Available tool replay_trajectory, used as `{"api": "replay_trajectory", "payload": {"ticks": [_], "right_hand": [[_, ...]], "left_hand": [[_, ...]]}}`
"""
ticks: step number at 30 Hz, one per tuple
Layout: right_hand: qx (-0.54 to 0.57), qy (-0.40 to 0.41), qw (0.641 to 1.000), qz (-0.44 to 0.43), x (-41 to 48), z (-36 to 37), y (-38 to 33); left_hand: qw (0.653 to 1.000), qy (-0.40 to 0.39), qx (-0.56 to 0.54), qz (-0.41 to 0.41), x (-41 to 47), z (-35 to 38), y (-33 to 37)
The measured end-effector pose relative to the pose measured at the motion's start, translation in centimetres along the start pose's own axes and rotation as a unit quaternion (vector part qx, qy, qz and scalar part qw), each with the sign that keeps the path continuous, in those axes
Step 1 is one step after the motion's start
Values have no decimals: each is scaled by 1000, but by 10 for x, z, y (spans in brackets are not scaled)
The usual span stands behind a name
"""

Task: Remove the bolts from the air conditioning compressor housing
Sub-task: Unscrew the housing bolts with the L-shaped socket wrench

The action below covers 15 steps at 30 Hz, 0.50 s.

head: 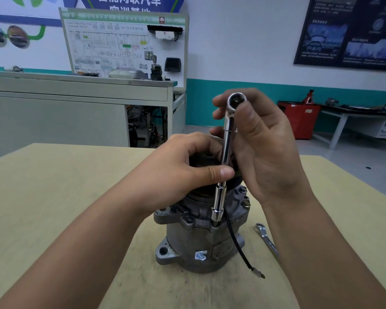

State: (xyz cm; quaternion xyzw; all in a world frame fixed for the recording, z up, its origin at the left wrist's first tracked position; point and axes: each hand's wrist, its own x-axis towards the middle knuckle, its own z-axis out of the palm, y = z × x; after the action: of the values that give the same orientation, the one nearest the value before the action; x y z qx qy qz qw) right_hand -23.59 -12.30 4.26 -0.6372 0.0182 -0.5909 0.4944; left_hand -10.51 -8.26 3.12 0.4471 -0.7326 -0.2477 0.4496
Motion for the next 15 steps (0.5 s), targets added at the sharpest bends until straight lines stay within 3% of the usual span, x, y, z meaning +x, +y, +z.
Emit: {"api": "replay_trajectory", "payload": {"ticks": [15], "right_hand": [[110, -5, 992, 59, 4, -5, 0]], "left_hand": [[999, -20, -20, 27, -1, -2, 2]]}}
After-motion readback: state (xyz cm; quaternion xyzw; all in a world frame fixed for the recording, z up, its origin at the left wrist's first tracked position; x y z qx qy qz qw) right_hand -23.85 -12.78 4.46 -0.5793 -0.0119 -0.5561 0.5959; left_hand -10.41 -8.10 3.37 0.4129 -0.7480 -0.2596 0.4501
